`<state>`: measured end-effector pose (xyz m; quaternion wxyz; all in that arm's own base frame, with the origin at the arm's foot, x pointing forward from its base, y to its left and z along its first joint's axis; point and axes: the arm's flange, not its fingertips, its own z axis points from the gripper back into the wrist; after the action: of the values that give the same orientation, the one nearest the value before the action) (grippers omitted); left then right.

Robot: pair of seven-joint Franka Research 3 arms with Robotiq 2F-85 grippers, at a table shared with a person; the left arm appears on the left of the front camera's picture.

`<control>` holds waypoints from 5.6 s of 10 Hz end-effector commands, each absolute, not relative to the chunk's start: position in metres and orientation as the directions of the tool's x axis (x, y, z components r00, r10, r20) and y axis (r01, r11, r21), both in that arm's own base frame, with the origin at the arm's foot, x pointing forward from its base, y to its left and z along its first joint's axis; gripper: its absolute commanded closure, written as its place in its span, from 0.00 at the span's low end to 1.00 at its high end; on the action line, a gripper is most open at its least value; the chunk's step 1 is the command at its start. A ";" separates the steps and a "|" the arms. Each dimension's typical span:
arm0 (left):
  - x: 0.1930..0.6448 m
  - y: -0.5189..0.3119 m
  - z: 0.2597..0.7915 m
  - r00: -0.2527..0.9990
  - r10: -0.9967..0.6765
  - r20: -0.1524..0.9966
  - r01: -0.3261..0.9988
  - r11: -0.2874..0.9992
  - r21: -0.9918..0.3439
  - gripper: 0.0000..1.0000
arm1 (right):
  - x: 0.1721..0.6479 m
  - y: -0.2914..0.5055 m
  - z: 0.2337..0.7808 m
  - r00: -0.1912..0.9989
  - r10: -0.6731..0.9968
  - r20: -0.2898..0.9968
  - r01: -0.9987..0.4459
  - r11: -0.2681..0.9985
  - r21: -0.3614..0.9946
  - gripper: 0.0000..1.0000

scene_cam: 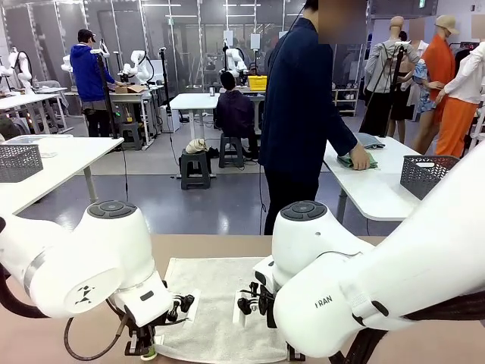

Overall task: Fold the towels and place them in the basket.
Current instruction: When a person lays out a Towel with hook on the table, fold it in half twice.

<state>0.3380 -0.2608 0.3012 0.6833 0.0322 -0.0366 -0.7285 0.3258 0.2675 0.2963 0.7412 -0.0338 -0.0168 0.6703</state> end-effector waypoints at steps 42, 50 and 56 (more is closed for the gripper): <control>0.497 -0.257 0.368 -0.015 -1.000 0.000 0.988 -0.015 0.155 0.92 | 0.486 0.284 0.353 0.103 0.995 0.012 -0.980 0.104 -0.170 0.96; 0.557 -0.256 0.361 0.055 -0.998 -0.014 0.983 0.052 0.173 0.92 | 0.546 0.276 0.347 0.164 0.986 -0.009 -0.963 0.159 -0.219 0.96; 0.571 -0.253 0.341 0.090 -0.996 -0.016 0.979 0.085 0.186 0.92 | 0.562 0.273 0.328 0.184 0.983 -0.001 -0.944 0.176 -0.279 0.96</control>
<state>0.5633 -0.2524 0.3445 0.7304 0.0600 -0.0557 -0.6781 0.5558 0.2723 0.3310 0.7571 -0.0944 -0.0809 0.6414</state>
